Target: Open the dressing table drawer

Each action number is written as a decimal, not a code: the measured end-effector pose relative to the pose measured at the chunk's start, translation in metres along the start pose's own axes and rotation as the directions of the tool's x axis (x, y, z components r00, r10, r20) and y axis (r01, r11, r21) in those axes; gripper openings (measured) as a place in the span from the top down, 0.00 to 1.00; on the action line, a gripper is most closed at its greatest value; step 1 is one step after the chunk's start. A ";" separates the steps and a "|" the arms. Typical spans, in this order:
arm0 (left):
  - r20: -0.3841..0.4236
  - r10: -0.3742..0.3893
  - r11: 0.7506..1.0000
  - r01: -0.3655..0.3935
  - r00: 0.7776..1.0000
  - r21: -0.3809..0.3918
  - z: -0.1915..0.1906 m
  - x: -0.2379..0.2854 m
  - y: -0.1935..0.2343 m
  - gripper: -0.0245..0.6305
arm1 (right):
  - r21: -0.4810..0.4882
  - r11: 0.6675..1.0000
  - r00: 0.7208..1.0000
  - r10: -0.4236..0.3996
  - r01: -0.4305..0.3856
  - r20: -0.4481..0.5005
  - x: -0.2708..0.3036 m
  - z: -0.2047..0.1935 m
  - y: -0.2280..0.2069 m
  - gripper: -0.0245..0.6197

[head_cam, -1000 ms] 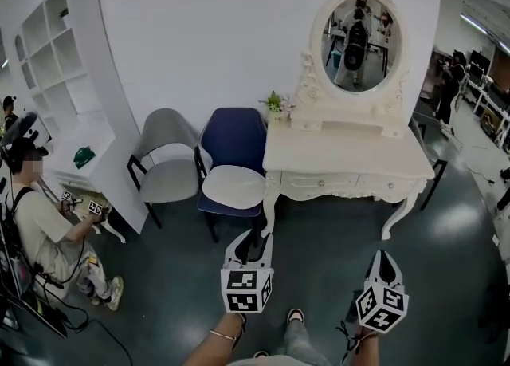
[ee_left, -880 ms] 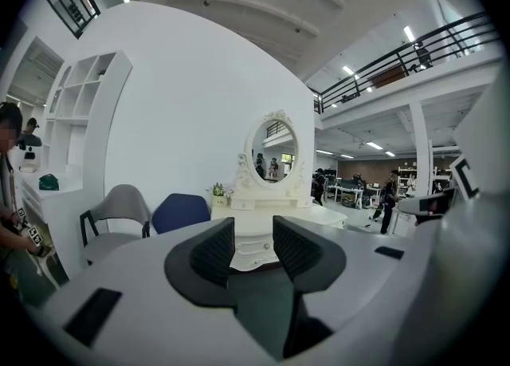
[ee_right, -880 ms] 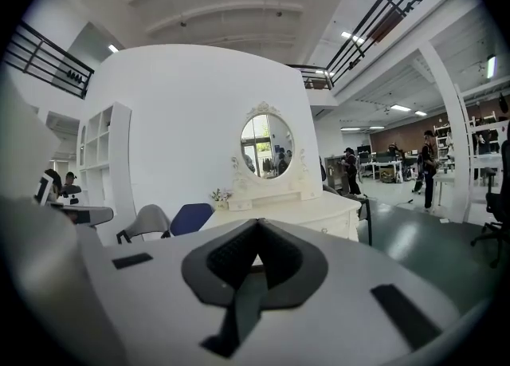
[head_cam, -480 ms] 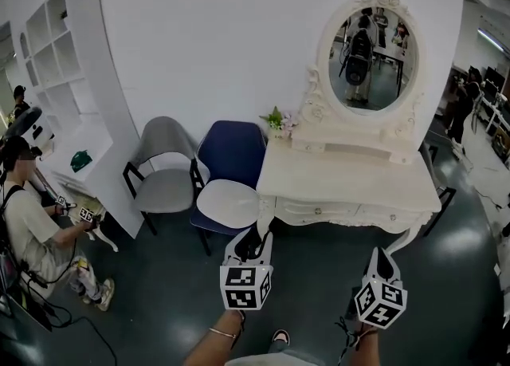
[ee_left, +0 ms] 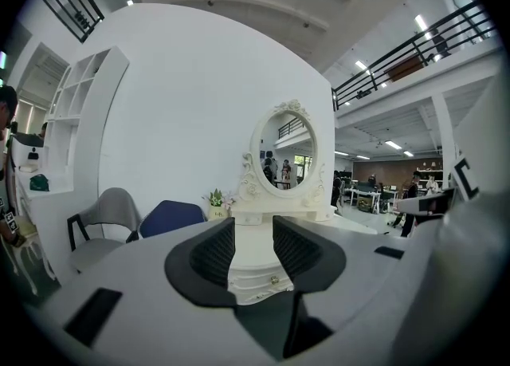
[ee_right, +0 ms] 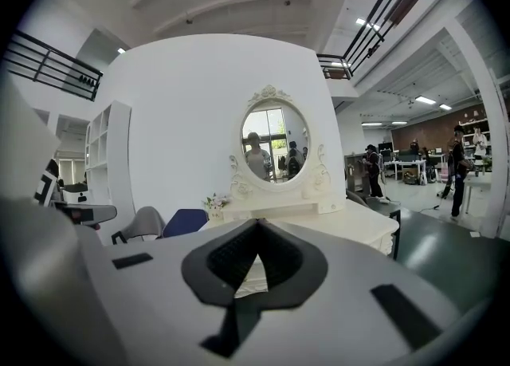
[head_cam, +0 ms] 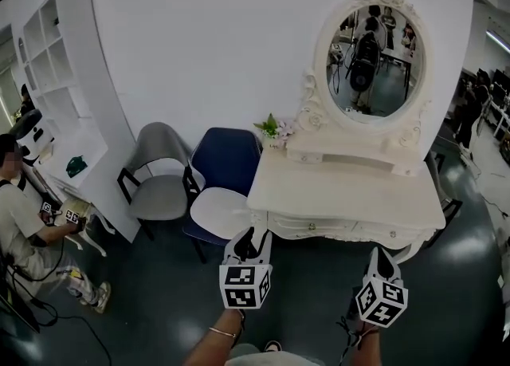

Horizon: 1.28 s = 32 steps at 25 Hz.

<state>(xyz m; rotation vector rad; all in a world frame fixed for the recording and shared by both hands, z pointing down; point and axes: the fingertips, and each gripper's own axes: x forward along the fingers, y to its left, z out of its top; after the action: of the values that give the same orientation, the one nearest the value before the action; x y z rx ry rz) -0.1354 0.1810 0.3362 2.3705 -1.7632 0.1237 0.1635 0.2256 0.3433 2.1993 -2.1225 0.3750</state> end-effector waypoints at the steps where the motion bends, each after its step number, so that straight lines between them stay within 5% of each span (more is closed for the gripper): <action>1: -0.003 0.001 1.000 -0.001 1.000 0.000 -0.001 0.005 -0.001 0.73 | 0.001 1.000 1.000 0.000 0.000 -0.001 0.005 0.000 -0.003 0.95; 16: -0.042 -0.014 1.000 0.014 0.999 0.002 -0.010 0.087 0.005 0.73 | 0.027 0.999 0.999 -0.018 0.019 -0.051 0.081 -0.010 -0.026 0.95; 32: -0.014 -0.093 0.996 0.093 0.996 0.012 0.053 0.274 0.032 0.73 | 0.024 0.998 0.998 -0.056 0.057 -0.028 0.245 0.056 -0.029 0.95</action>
<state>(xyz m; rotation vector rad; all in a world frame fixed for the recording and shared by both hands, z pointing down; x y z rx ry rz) -0.0886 -0.0955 0.3357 2.4492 -1.6476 0.1376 0.2044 -0.0241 0.3459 2.2486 -2.0480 0.4282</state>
